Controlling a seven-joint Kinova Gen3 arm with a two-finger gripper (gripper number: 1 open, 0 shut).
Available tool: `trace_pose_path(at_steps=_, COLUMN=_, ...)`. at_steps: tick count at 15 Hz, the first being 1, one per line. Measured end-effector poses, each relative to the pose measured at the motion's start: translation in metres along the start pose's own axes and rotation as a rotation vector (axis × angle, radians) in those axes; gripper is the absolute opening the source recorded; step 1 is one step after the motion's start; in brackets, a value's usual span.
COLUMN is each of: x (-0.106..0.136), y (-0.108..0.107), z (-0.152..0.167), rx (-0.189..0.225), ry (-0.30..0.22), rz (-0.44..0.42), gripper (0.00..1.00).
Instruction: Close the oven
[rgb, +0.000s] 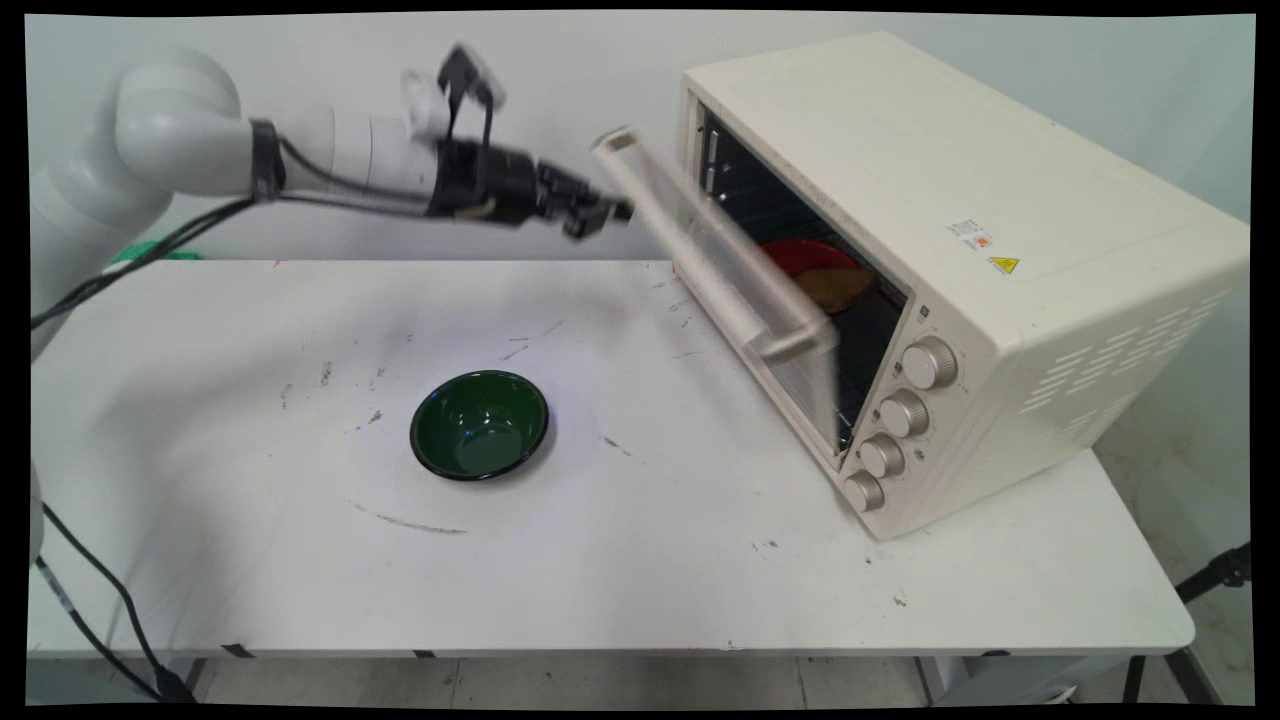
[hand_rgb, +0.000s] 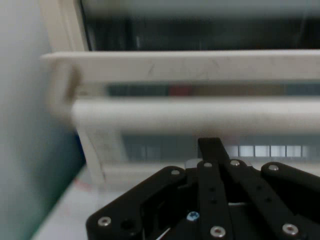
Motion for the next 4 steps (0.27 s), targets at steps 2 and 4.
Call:
trace_pose_path(at_steps=2, x=0.019, y=-0.002, z=-0.001, rx=0.001, ry=0.059, rz=-0.008, gripper=0.00)
trace_pose_path(at_steps=4, x=0.042, y=-0.003, z=-0.001, rx=-0.006, ry=0.107, rz=-0.015, gripper=0.00)
